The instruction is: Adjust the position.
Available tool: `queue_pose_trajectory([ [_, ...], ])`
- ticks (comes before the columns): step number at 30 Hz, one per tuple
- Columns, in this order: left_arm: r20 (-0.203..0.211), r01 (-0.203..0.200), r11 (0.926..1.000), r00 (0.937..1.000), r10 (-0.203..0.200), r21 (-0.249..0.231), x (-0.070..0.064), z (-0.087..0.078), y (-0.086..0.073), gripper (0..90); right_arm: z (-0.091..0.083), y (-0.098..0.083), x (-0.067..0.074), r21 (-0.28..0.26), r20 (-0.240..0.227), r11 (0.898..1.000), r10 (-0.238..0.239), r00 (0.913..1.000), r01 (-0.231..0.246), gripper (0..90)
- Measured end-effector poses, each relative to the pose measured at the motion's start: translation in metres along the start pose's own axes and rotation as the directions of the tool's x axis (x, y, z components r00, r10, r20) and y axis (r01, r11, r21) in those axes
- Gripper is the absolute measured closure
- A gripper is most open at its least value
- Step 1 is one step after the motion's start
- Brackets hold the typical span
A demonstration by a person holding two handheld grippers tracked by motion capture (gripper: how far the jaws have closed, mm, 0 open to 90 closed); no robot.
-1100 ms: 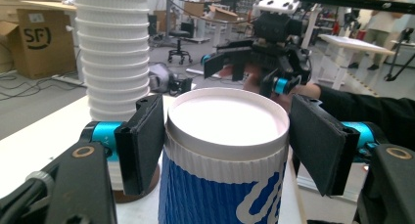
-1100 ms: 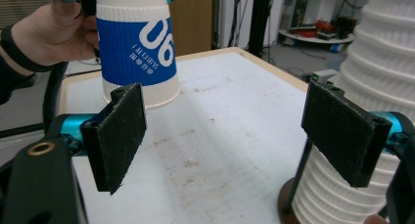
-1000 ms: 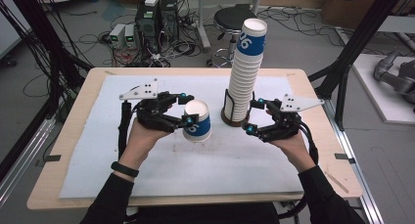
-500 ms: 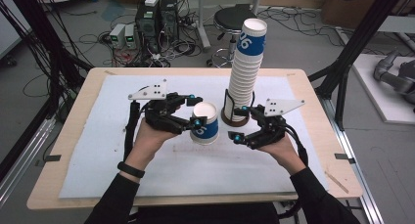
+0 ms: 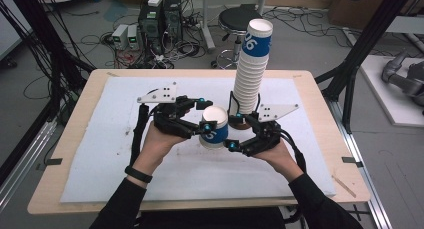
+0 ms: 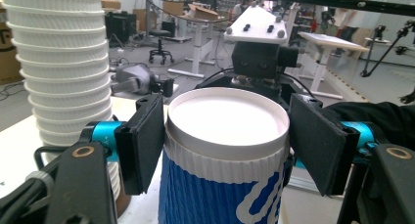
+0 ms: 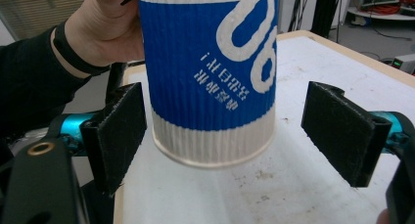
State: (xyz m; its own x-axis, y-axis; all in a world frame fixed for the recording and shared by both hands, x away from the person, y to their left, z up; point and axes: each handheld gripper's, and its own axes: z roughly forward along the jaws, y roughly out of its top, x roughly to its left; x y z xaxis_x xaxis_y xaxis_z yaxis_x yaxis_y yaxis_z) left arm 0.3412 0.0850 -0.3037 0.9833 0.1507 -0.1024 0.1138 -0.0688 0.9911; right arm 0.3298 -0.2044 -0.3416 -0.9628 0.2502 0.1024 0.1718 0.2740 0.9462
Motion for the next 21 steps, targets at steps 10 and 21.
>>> queue_pose_trajectory([
  [10, 0.015, 0.000, 1.0000, 0.9999, 0.000, 0.006, -0.002, 0.007, -0.001, 31.3, 0.012, -0.001, 0.004, 0.014, -0.009, 1.000, 0.014, 0.9999, -0.013, 17.0],
  [21, 0.020, 0.004, 1.0000, 0.9998, -0.004, 0.001, -0.004, 0.010, -0.001, 31.4, 0.019, -0.002, 0.007, 0.034, -0.011, 0.999, -0.008, 0.9999, 0.008, 17.3],
])
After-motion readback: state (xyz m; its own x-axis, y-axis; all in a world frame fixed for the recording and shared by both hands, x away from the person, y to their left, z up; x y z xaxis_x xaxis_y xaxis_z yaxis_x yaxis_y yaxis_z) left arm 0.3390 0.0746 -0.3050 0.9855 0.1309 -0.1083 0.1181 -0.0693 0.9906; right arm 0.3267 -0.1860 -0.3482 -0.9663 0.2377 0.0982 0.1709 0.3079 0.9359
